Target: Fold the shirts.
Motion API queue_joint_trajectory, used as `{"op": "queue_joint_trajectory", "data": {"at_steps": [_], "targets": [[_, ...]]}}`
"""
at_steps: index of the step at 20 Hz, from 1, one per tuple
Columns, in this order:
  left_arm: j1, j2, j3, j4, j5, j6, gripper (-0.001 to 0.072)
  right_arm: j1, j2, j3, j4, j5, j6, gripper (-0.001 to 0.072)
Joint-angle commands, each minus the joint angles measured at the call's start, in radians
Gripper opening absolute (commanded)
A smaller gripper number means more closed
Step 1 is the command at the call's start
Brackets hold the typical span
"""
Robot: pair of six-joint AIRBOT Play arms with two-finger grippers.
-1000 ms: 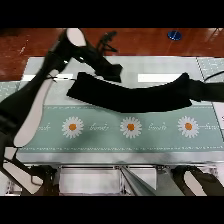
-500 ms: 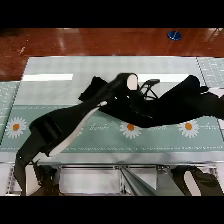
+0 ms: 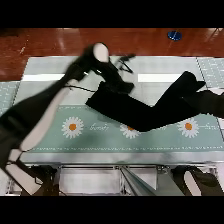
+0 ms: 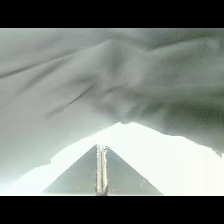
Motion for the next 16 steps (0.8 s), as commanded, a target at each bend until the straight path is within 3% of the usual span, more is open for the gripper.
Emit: {"op": "queue_joint_trajectory", "data": {"at_steps": [1, 4, 8, 11, 14, 16], "targets": [[0.194, 0.286, -0.106, 0.119, -0.004, 0.028, 0.0025, 0.110, -0.087, 0.002, 0.080, -0.111, -0.015, 0.0020], [0.350, 0.623, -0.311, 0.261, 0.101, 0.060, 0.0025, 0.342, -0.263, 0.037, 0.092, -0.304, -0.022, 0.0020], [0.511, 1.020, -0.627, 0.294, 0.323, 0.126, 0.0025, 0.573, -0.628, 0.215, 0.094, -0.487, -0.030, 0.0020], [0.571, 1.191, -0.817, 0.294, 0.402, 0.123, 0.0025, 0.630, -0.886, 0.373, 0.104, -0.528, -0.027, 0.0020], [0.573, 1.218, -0.936, 0.227, 0.399, 0.103, 0.0025, 0.652, -1.110, 0.508, 0.224, -0.498, -0.030, 0.0046], [0.573, 1.191, -0.986, 0.150, 0.400, 0.103, 0.0025, 0.665, -1.197, 0.549, 0.303, -0.432, -0.046, 0.0411]]}}
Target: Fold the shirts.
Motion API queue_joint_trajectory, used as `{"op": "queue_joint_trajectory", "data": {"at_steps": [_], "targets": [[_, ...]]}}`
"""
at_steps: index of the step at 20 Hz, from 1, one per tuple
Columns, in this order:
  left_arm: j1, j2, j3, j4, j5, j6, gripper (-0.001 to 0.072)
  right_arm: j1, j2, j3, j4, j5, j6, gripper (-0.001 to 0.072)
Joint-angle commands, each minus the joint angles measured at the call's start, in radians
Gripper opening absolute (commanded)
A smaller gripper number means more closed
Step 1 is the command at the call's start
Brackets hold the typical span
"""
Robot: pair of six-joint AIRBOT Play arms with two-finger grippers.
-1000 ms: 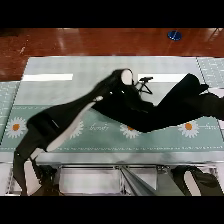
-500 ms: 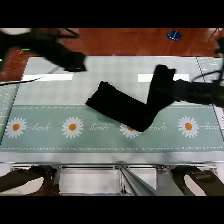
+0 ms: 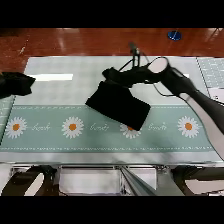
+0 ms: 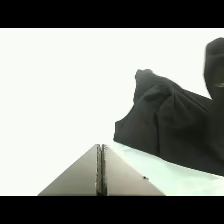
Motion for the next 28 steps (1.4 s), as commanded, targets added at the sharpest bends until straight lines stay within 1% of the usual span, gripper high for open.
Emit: {"op": "queue_joint_trajectory", "data": {"at_steps": [1, 3, 5, 6, 8, 9, 10, 11, 12, 13, 14, 15, 16, 17, 18, 19, 21, 22, 23, 27, 28], "targets": [[0.015, 0.009, -0.119, -0.111, 0.027, -0.003, 0.0025, 0.030, -0.179, 0.093, 0.123, 0.090, -0.024, 0.0417], [0.015, -0.027, -0.123, -0.117, 0.027, 0.000, 0.0025, -0.018, -0.142, 0.093, 0.071, 0.181, -0.034, 0.0415], [0.015, -0.050, -0.123, -0.117, 0.027, 0.003, 0.0025, -0.106, -0.034, 0.093, -0.044, 0.269, -0.011, 0.0415], [0.015, -0.055, -0.124, -0.117, 0.027, 0.003, 0.0025, -0.149, 0.037, 0.092, -0.142, 0.316, 0.012, 0.0416], [0.015, -0.056, -0.124, -0.117, 0.027, 0.003, 0.0025, -0.211, 0.206, 0.059, -0.458, 0.405, 0.109, 0.0415], [0.015, -0.056, -0.124, -0.117, 0.027, 0.003, 0.0025, -0.227, 0.299, -0.004, -0.621, 0.417, 0.171, 0.0416], [0.015, -0.056, -0.124, -0.117, 0.027, 0.003, 0.0025, -0.241, 0.405, -0.110, -0.769, 0.399, 0.257, 0.0416], [0.015, -0.057, -0.124, -0.117, 0.028, 0.003, 0.0025, -0.255, 0.512, -0.251, -0.868, 0.343, 0.365, 0.0415], [0.015, -0.058, -0.124, -0.117, 0.028, 0.003, 0.0025, -0.264, 0.605, -0.403, -0.923, 0.259, 0.498, 0.0415], [0.015, -0.060, -0.124, -0.117, 0.028, 0.003, 0.0025, -0.274, 0.679, -0.556, -0.934, 0.157, 0.615, 0.0415], [0.015, -0.063, -0.124, -0.117, 0.028, 0.002, 0.0025, -0.282, 0.727, -0.706, -0.891, 0.049, 0.708, 0.0415], [0.015, -0.065, -0.124, -0.117, 0.028, -0.001, 0.0025, -0.285, 0.740, -0.816, -0.788, -0.038, 0.718, 0.0415], [0.015, -0.069, -0.124, -0.117, 0.027, -0.001, 0.0025, -0.284, 0.731, -0.899, -0.636, -0.115, 0.661, 0.0415], [0.015, -0.072, -0.124, -0.117, 0.027, 0.000, 0.0025, -0.284, 0.704, -0.950, -0.461, -0.170, 0.546, 0.0415], [0.015, -0.079, -0.124, -0.116, 0.027, 0.000, 0.0025, -0.284, 0.668, -0.969, -0.315, -0.192, 0.412, 0.0415], [0.015, -0.090, -0.124, -0.117, 0.027, 0.000, 0.0025, -0.289, 0.615, -0.967, -0.191, -0.193, 0.274, 0.0415], [0.015, -0.115, -0.124, -0.126, 0.021, -0.001, 0.0025, -0.315, 0.511, -0.953, 0.007, -0.179, 0.079, 0.0414], [0.015, -0.127, -0.124, -0.134, 0.015, -0.001, 0.0025, -0.320, 0.460, -0.940, 0.088, -0.175, -0.002, 0.0414], [0.015, -0.138, -0.124, -0.145, 0.009, 0.000, 0.0025, -0.320, 0.408, -0.918, 0.137, -0.161, -0.060, 0.0414], [0.015, -0.170, -0.124, -0.159, 0.008, -0.001, 0.0025, -0.290, 0.223, -0.793, 0.256, -0.088, -0.203, 0.0404], [0.015, -0.176, -0.124, -0.159, 0.008, 0.000, 0.0025, -0.275, 0.192, -0.754, 0.275, -0.079, -0.225, 0.0357]]}}
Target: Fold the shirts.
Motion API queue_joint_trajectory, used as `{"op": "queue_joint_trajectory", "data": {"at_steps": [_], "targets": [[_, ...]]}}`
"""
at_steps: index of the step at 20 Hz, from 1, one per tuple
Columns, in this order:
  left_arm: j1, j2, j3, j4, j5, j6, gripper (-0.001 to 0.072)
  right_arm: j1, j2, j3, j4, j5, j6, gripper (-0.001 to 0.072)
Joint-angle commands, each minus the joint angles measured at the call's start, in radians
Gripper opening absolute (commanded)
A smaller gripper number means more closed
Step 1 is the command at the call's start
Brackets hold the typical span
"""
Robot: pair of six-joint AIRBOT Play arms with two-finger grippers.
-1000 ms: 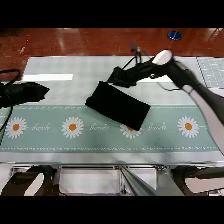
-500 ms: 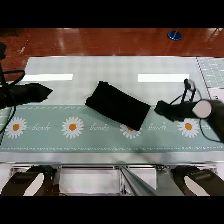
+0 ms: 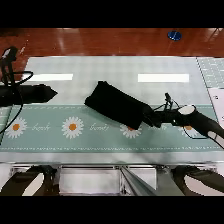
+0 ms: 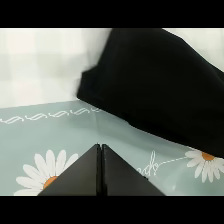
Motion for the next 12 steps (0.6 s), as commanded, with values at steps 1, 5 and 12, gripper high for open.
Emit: {"op": "queue_joint_trajectory", "data": {"at_steps": [1, 5, 12], "targets": [[0.001, -0.026, -0.001, -0.011, -0.004, 0.000, 0.0025, 0.040, -0.139, 0.119, 0.143, 0.040, -0.160, 0.0223], [0.001, -0.034, -0.001, -0.011, -0.004, 0.000, 0.0025, 0.067, -0.172, 0.314, 0.120, 0.145, -0.218, 0.0020], [0.001, -0.036, -0.001, -0.050, -0.003, 0.000, 0.0025, -0.018, -0.016, 0.670, -0.208, 0.327, 0.018, 0.0020]]}}
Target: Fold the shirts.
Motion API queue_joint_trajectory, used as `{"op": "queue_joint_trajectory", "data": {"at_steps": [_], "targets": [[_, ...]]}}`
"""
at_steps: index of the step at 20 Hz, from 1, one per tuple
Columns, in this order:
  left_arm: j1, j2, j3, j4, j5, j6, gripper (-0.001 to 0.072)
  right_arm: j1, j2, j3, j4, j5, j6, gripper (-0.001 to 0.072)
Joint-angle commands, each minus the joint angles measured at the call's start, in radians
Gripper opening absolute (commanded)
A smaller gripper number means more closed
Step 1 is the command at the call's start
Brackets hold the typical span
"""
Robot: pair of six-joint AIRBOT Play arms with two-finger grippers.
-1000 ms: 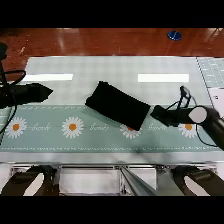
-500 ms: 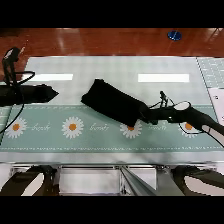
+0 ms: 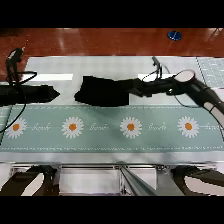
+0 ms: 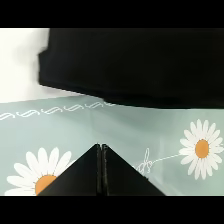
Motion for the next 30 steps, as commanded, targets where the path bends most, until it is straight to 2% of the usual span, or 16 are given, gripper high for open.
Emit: {"op": "queue_joint_trajectory", "data": {"at_steps": [1, 6, 9, 12, 16, 18, 22, 23, 24, 25, 29, 30], "targets": [[0.001, -0.005, 0.000, -0.022, 0.001, 0.001, 0.0025, -0.095, 0.103, 0.157, -0.185, 0.132, 0.139, 0.0020], [0.001, -0.007, 0.000, -0.026, 0.005, 0.000, 0.0025, -0.403, 0.276, 0.214, -0.241, 0.382, 0.187, 0.0020], [0.001, -0.008, 0.000, -0.026, 0.005, 0.000, 0.0025, -0.593, 0.378, 0.214, -0.362, 0.511, 0.239, 0.0020], [0.001, -0.008, 0.000, -0.026, 0.005, 0.000, 0.0025, -0.768, 0.450, 0.212, -0.546, 0.650, 0.279, 0.0019], [0.001, -0.008, 0.000, -0.026, 0.013, 0.000, 0.0025, -0.986, 0.500, 0.189, -0.712, 0.838, 0.274, 0.0019], [0.001, -0.010, 0.000, -0.026, 0.016, 0.000, 0.0025, -1.070, 0.534, 0.157, -0.830, 0.882, 0.290, 0.0019], [-0.021, -0.011, 0.000, -0.024, 0.016, 0.005, 0.0025, -1.160, 0.646, -0.010, -1.158, 0.883, 0.348, 0.0021], [-0.035, -0.011, 0.000, -0.024, 0.019, 0.005, 0.0025, -1.170, 0.664, -0.059, -1.195, 0.883, 0.364, 0.0060], [-0.045, -0.012, 0.000, -0.024, 0.024, 0.005, 0.0026, -1.171, 0.671, -0.106, -1.217, 0.883, 0.380, 0.0291], [-0.055, -0.012, 0.000, -0.024, 0.038, 0.013, 0.0025, -1.169, 0.670, -0.134, -1.228, 0.883, 0.377, 0.0413], [-0.030, -0.032, 0.077, -0.005, 0.130, 0.089, 0.0025, -1.164, 0.615, -0.055, -1.153, 0.811, 0.377, 0.0391], [-0.031, -0.058, 0.143, -0.006, 0.124, 0.122, 0.0025, -1.143, 0.581, 0.006, -1.073, 0.789, 0.372, 0.0280]]}}
